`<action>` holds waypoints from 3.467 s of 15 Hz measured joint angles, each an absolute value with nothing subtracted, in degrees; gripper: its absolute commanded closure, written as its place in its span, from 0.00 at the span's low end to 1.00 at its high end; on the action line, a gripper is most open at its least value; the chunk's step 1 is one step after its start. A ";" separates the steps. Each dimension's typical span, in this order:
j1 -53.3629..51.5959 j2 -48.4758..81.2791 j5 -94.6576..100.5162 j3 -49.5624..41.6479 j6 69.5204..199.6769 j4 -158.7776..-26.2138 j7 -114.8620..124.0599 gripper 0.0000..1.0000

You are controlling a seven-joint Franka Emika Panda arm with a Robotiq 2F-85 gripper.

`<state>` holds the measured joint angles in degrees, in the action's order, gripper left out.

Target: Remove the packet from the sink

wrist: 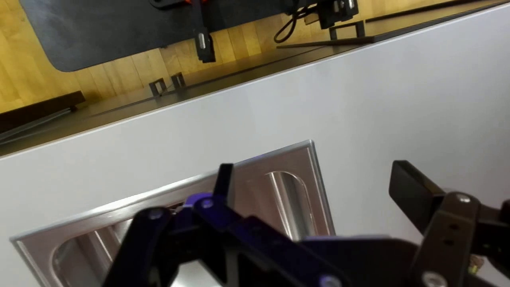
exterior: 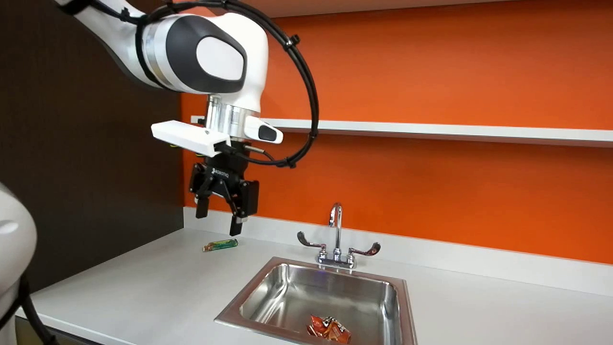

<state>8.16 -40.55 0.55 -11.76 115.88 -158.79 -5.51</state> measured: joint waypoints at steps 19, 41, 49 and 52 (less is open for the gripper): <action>11.68 -5.21 -2.66 -16.49 144.64 -147.19 -15.47 0.00; 17.28 30.35 -12.71 -9.40 146.43 -122.33 -22.21 0.00; 17.99 36.44 -9.51 -9.38 146.43 -117.48 -21.57 0.00; 18.08 37.97 -8.29 -9.38 146.43 -116.14 -21.14 0.00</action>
<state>18.08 37.97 -8.29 -9.38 146.43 -116.14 -21.14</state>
